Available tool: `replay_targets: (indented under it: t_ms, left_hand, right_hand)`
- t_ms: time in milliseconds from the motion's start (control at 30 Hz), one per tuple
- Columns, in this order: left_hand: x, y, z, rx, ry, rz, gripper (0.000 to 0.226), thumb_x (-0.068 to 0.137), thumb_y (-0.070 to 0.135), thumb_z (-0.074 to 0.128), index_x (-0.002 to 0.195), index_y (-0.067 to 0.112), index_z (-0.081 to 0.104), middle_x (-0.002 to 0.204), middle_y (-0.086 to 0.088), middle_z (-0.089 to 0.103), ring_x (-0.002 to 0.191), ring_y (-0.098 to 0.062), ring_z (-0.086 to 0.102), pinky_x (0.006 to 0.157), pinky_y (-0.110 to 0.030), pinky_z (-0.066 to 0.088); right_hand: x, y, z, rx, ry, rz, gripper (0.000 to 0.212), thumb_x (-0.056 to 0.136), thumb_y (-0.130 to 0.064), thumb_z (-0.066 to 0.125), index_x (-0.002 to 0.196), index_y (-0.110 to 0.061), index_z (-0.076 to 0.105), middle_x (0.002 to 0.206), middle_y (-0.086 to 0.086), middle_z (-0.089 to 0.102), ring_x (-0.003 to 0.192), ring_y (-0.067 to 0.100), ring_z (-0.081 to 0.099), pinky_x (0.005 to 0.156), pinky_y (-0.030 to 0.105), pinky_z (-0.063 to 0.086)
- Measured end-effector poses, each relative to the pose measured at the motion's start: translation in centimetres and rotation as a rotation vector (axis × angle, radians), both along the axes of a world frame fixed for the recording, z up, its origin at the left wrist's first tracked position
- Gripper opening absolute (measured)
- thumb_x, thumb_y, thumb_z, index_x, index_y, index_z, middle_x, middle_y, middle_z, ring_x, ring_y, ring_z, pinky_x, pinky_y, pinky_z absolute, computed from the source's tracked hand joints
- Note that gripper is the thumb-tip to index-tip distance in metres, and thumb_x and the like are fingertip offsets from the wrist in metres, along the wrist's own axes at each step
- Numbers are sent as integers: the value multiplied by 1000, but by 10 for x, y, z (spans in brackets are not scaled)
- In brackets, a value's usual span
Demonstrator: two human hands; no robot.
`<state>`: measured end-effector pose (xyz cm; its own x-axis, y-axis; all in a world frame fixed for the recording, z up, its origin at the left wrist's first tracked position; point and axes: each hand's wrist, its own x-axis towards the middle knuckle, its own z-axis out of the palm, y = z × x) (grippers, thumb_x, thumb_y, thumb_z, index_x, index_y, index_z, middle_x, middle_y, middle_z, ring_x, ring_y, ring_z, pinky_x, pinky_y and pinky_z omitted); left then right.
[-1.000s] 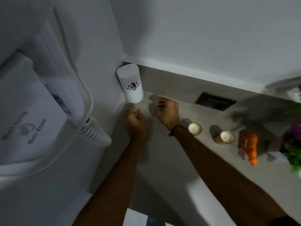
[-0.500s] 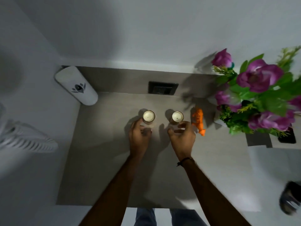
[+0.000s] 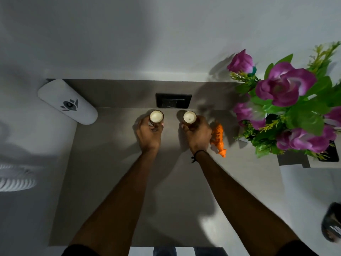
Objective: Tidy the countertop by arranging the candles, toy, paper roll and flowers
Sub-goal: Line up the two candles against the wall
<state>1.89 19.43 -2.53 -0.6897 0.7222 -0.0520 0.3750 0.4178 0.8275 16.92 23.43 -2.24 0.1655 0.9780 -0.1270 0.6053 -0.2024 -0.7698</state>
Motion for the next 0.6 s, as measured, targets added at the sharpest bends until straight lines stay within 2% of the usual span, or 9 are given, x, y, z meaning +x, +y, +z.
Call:
replay_targets:
  t_ms: [200,333,433,600]
  left_hand:
    - [-12,25,-6,-17,39,-2,56,78,16,93,131,9,73,133,-12,74,122,-30,71,99,-49,65]
    - [-13,26,-10,-31,59,-9,57,79,21,93,131,11,72,135,-11,74,125,-29,70,101,-49,64]
    - [-12,25,-11,-31,92,-38,57,79,24,93,131,12,72,135,-10,75,126,-28,70,102,-48,64]
    - [-13,23,-13,-39,111,-66,58,80,28,92,133,15,71,136,-8,74,129,-27,68,103,-48,63]
  right_hand:
    - [-5,25,0,11,-2,31,54,77,-33,83,123,-15,62,124,6,71,118,25,65,95,33,52]
    - [-7,27,-2,9,5,28,55,77,-32,84,124,-15,62,126,6,70,119,25,65,94,27,48]
    - [-9,25,-3,4,12,26,57,77,-34,83,126,-17,61,127,5,70,120,25,66,94,28,49]
    - [-8,21,-3,22,3,28,57,74,-35,84,123,-19,61,124,3,71,116,23,67,87,23,47]
